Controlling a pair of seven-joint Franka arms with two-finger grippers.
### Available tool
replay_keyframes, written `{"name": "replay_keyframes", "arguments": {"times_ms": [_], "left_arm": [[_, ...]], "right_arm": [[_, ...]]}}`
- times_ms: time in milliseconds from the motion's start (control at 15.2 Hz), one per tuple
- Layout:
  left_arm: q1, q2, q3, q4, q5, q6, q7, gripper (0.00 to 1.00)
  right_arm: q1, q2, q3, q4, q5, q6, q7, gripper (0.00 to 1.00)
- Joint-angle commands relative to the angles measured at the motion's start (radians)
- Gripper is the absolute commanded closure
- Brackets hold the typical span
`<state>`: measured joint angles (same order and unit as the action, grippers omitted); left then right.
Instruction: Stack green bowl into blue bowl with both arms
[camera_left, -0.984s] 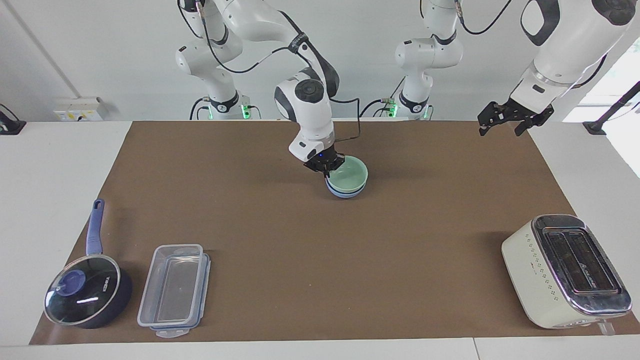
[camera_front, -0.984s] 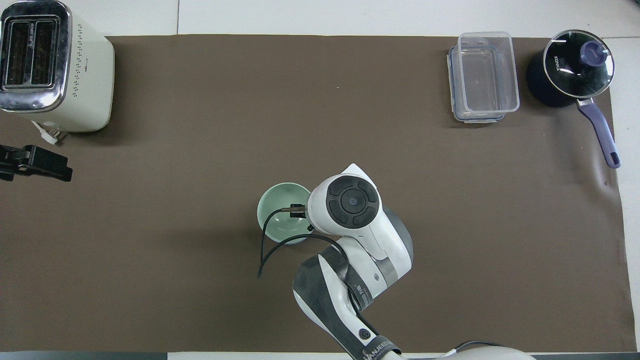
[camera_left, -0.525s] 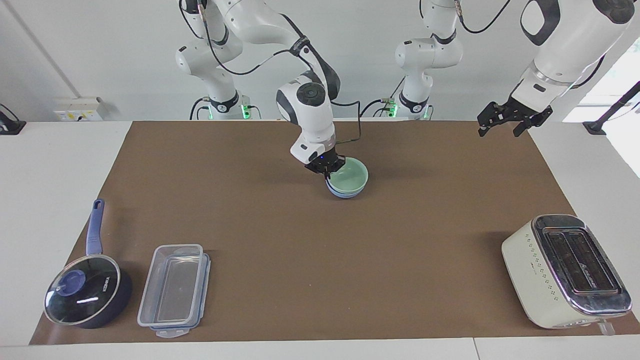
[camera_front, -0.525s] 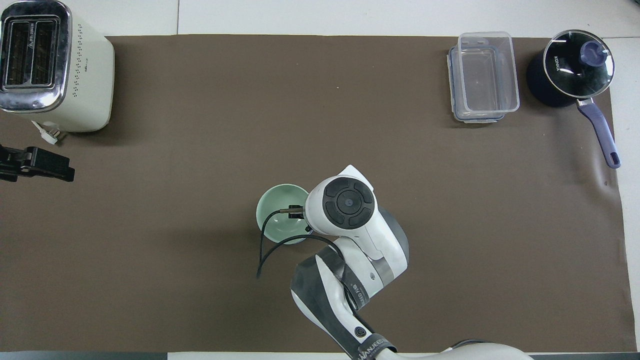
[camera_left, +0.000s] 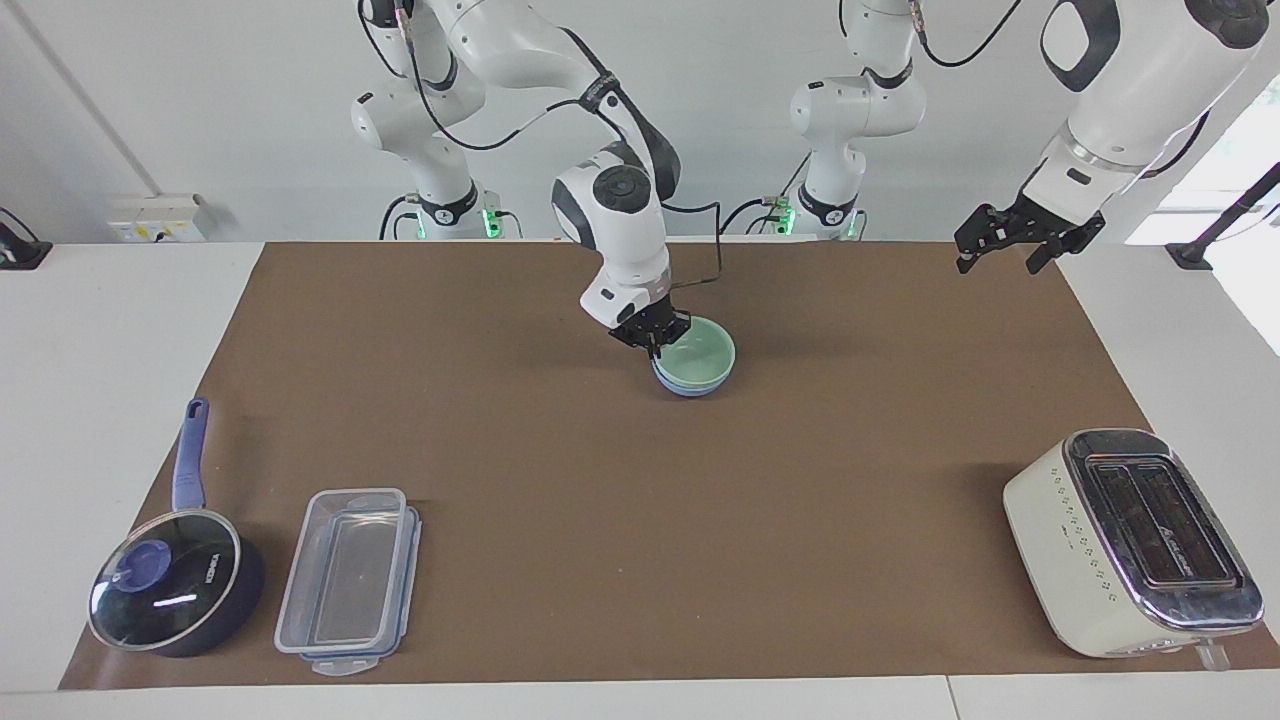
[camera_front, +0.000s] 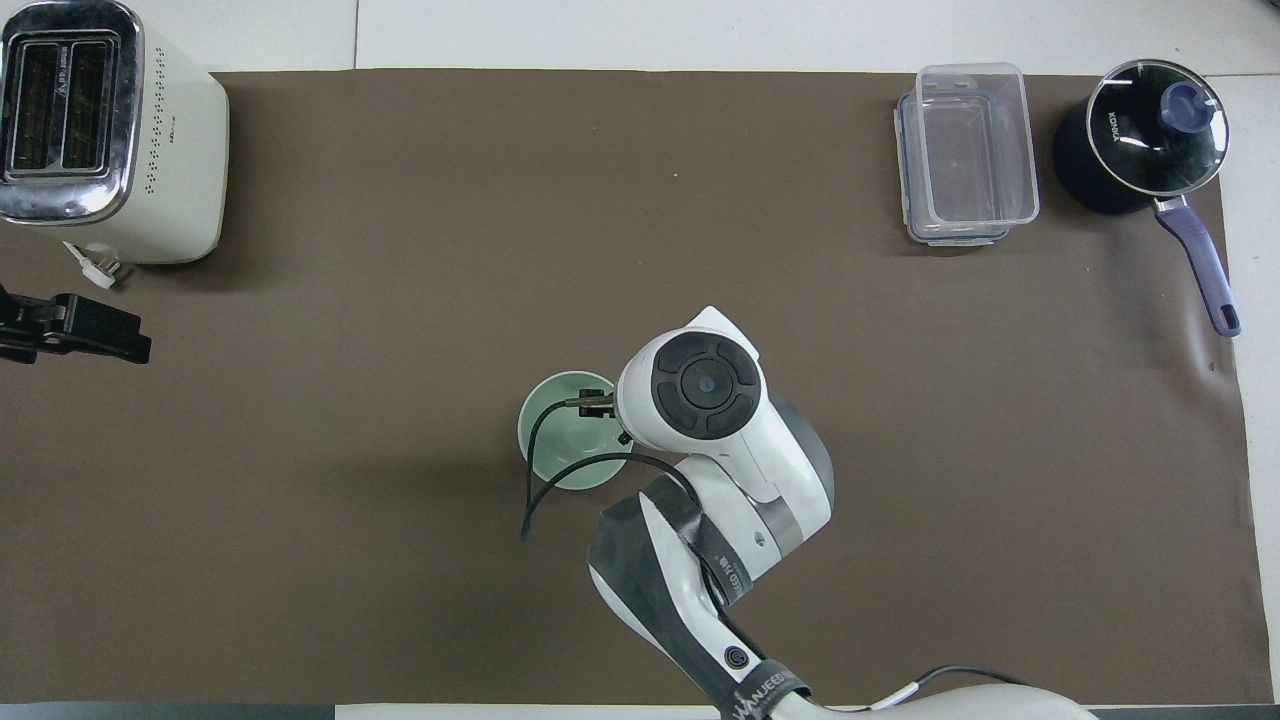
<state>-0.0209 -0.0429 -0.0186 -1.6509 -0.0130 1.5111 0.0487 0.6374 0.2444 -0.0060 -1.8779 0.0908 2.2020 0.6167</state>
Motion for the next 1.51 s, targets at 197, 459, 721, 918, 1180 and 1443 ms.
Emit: {"name": "replay_keyframes", "arguments": {"times_ms": [197,459,721,918,1180,1443], "left_arm": [[-0.008,-0.017,0.005,-0.024,0.013,0.018,0.010,0.00],[-0.008,-0.017,0.003,-0.024,0.013,0.012,0.010,0.00],[-0.008,-0.017,0.003,-0.026,0.013,0.011,0.014,0.00],[-0.014,-0.015,0.005,-0.026,0.013,0.009,0.014,0.00],[-0.017,-0.026,0.003,-0.027,0.013,0.004,0.014,0.00],[-0.011,-0.028,0.003,-0.027,0.012,0.008,0.011,0.00]], "right_arm": [[-0.223,-0.068,0.006,0.229,-0.056,-0.356,-0.180,0.00],[-0.395,-0.155,0.004,0.241,-0.057,-0.465,-0.350,0.00],[-0.527,-0.247,0.004,0.261,-0.100,-0.635,-0.432,0.00],[-0.600,-0.275,0.008,0.224,-0.141,-0.683,-0.523,0.00],[-0.651,-0.267,0.028,0.243,-0.145,-0.676,-0.532,0.00],[-0.664,-0.257,0.034,0.241,-0.187,-0.671,-0.588,0.00]]}}
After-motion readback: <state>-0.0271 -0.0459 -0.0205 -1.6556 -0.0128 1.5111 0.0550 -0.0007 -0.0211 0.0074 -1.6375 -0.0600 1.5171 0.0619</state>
